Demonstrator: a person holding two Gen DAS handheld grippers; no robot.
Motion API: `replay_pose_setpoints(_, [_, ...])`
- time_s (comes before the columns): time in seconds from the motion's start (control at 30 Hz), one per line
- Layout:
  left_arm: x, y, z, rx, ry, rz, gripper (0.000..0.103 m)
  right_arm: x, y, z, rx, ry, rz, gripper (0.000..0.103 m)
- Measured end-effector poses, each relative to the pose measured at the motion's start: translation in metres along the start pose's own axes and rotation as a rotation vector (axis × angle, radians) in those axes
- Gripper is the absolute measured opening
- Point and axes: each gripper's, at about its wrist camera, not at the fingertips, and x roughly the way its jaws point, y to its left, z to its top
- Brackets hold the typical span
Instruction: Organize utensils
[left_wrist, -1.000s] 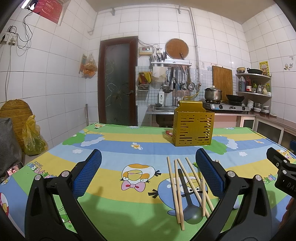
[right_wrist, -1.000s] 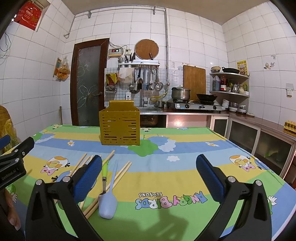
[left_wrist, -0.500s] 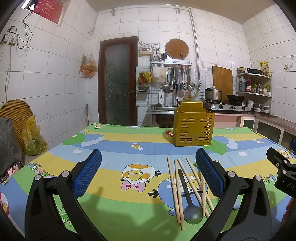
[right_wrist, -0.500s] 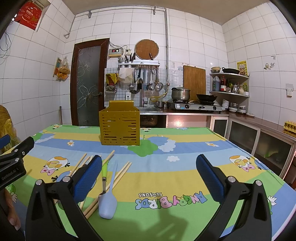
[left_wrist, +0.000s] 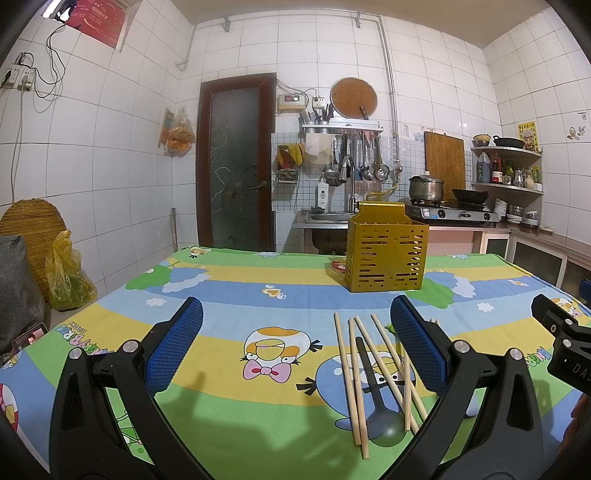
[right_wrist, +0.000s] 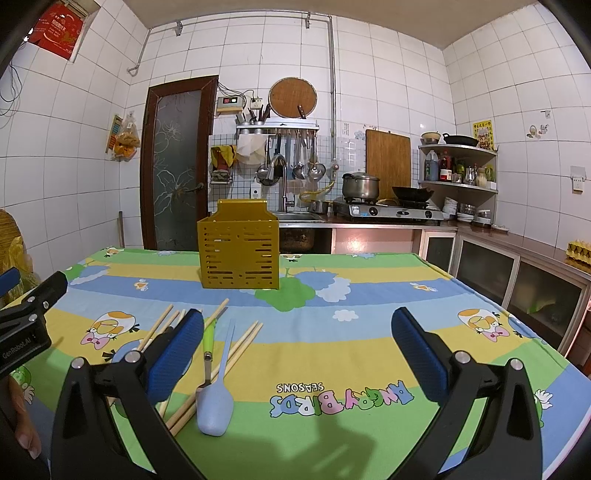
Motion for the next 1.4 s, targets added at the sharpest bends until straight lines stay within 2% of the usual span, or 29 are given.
replay_pose_setpoints(1.03, [0.000, 0.002, 0.001, 0.003, 0.011, 0.001, 0.098, 0.003, 0.000, -0.005, 0.005, 0.009, -0.001, 0.099])
replay_pose_setpoints(1.2, [0.008, 0.007, 0.002, -0.006, 0.043, 0.002, 0.098, 0.009, 0.004, -0.009, -0.012, 0.029, -0.014, 0.099])
replay_pose_setpoints(1.4, [0.028, 0.009, 0.006, -0.004, 0.122, -0.018, 0.098, 0.023, 0.015, -0.003, -0.056, 0.089, -0.005, 0.099])
